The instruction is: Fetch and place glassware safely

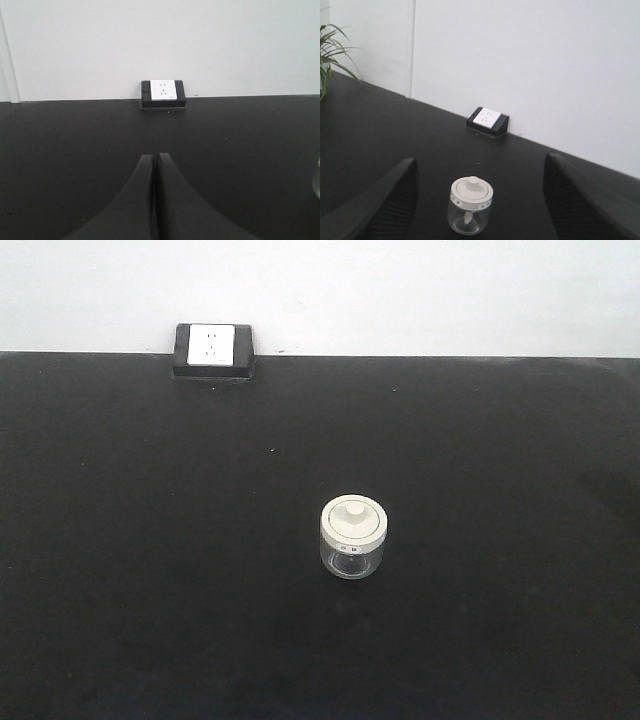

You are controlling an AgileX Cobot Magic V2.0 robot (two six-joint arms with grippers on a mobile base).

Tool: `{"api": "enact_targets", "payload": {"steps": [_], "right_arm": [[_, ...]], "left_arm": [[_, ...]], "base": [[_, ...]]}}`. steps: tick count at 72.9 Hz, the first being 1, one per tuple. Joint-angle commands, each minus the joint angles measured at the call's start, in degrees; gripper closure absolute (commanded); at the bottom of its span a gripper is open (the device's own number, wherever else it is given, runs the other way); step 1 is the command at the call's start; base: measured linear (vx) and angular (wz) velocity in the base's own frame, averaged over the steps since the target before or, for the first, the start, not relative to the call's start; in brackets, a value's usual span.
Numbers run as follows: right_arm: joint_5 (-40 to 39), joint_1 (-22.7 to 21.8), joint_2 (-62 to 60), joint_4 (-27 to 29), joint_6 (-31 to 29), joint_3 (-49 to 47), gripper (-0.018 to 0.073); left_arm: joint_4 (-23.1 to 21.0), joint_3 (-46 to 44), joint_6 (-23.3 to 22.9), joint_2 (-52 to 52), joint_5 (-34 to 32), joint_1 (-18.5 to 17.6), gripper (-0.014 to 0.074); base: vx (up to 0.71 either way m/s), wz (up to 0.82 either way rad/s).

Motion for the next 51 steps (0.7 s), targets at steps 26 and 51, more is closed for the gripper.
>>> {"api": "enact_targets", "payload": {"steps": [26, 51], "right_arm": [[-11.80, -0.10, -1.54, -3.08, -1.38, 7.90, 0.0113], [-11.69, -0.10, -1.54, -3.29, -1.41, 7.96, 0.0572]], "left_arm": [[-0.62, -1.54, -0.41, 0.93, -4.02, -0.38, 0.0603], [-0.62, -1.54, -0.41, 0.93, -4.02, -0.38, 0.0603]], "base": [[0.00, 0.00], [0.00, 0.00]]}}
